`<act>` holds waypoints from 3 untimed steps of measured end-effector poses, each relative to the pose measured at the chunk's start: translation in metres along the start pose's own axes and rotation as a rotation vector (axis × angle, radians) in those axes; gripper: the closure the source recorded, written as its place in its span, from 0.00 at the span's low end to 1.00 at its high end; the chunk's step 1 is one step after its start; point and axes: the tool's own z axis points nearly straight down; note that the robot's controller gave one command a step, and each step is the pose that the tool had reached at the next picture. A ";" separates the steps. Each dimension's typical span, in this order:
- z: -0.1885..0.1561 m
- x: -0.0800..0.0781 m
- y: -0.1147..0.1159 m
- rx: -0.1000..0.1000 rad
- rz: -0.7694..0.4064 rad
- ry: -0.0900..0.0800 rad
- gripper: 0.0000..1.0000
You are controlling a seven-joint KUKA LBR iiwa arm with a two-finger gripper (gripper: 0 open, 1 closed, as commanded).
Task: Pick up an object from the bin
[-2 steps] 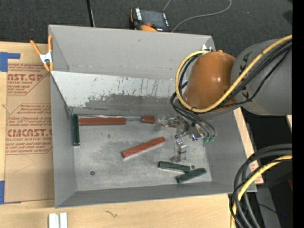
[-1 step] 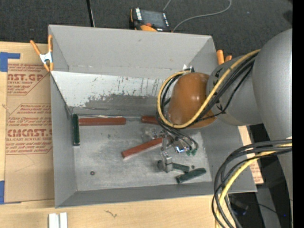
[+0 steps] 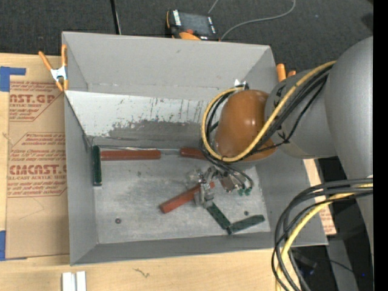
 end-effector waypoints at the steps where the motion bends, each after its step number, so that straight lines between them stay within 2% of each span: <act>1: 0.000 -0.002 0.023 0.002 -0.234 0.000 1.00; 2: 0.001 0.036 0.005 0.001 -0.729 -0.001 1.00; 3: -0.106 0.011 -0.001 0.003 -0.745 -0.004 1.00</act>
Offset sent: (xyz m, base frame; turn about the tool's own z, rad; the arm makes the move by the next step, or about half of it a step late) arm -0.0064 0.0228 -0.0017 -0.2349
